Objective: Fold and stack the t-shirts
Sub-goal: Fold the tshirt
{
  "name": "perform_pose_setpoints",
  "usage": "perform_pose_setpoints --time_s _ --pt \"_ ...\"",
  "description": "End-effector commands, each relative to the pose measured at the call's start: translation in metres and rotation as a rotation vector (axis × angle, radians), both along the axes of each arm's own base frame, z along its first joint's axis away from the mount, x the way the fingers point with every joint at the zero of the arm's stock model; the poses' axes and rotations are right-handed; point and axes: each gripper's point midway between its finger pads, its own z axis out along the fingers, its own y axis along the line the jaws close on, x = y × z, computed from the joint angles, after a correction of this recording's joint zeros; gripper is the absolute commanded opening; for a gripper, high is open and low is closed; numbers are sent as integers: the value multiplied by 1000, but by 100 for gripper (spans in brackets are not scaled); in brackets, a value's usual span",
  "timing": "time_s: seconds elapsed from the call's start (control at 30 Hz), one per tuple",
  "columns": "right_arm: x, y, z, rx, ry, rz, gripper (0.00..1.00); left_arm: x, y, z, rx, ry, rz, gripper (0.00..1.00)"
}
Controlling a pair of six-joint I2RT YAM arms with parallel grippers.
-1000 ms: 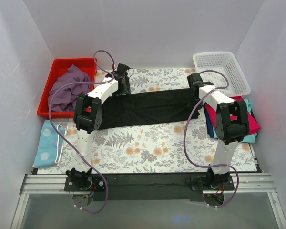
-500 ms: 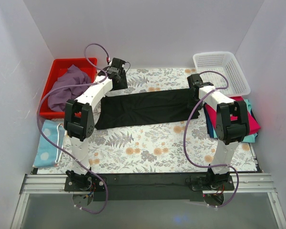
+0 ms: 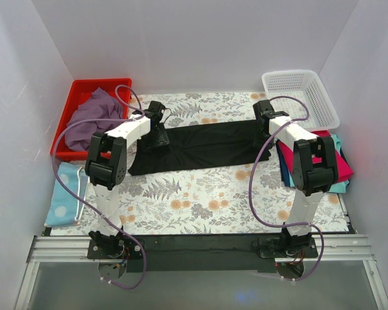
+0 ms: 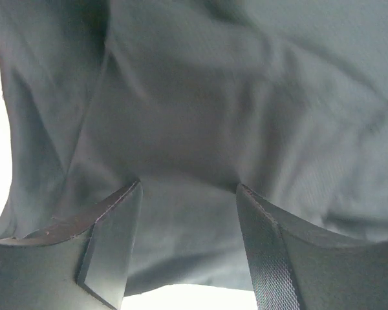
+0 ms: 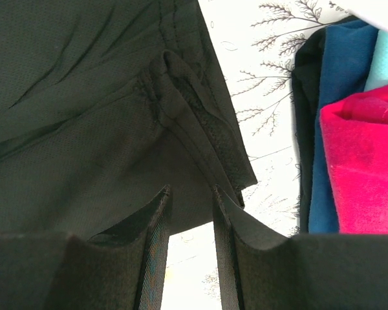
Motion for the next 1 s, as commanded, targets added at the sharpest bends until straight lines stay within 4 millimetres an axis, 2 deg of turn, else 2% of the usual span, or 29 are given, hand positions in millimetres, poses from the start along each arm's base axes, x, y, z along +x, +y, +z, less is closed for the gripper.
perform_pose_setpoints --time_s 0.0,0.03,0.1,0.13,0.17,0.23,0.27,0.3,0.33,0.37,0.4,0.47,0.5,0.53,0.57,0.63,0.67,0.73,0.8,0.9,0.93,0.97 --pt "8 9 12 17 -42 25 37 34 4 6 -56 -41 70 59" --pt "8 9 10 19 -37 26 37 38 8 -1 -43 -30 80 59" --pt "6 13 3 21 -21 40 37 52 16 0 -37 -42 103 59" --pt "6 13 1 21 -18 41 37 56 20 -9 -30 -26 110 59" --pt "4 14 -2 16 -10 44 37 70 26 -4 -32 -44 128 59" --pt "3 15 -3 17 -7 47 37 84 35 -6 -27 -51 135 59" --pt "3 17 -3 16 -5 53 37 88 38 -22 -17 -20 137 58" --pt "3 17 -2 16 -10 52 37 107 36 -10 -30 -67 135 59" --pt "4 17 -2 18 -11 51 37 118 36 -10 -43 -80 126 59" --pt "5 19 0 18 -17 57 37 124 34 -26 -41 -63 106 59" --pt "6 20 2 21 -20 63 37 145 28 -13 -67 -123 94 59" --pt "7 26 4 37 -23 91 37 166 14 -14 -130 -174 40 59" --pt "10 30 6 45 -30 103 37 173 9 -23 -152 -184 30 59" --pt "11 33 6 46 -30 131 37 180 4 -22 -176 -211 18 59" --pt "11 40 5 56 -28 159 37 193 -10 -18 -250 -263 -17 59" --pt "14 47 7 47 -36 190 37 198 -23 -17 -317 -297 -51 59" --pt "13 54 6 34 -34 219 37 209 -33 -8 -372 -353 -83 59" --pt "17 61 12 20 -54 242 37 215 -41 5 -416 -403 -114 59" --pt "17 73 18 8 -71 282 38 225 -52 27 -481 -480 -157 59" --pt "17 86 20 12 -78 312 38 235 -62 73 -550 -603 -199 59" --pt "17 87 17 10 -73 313 38 237 -64 96 -571 -645 -202 59" --pt "14 87 11 9 -56 316 38 240 -66 105 -584 -680 -209 59"
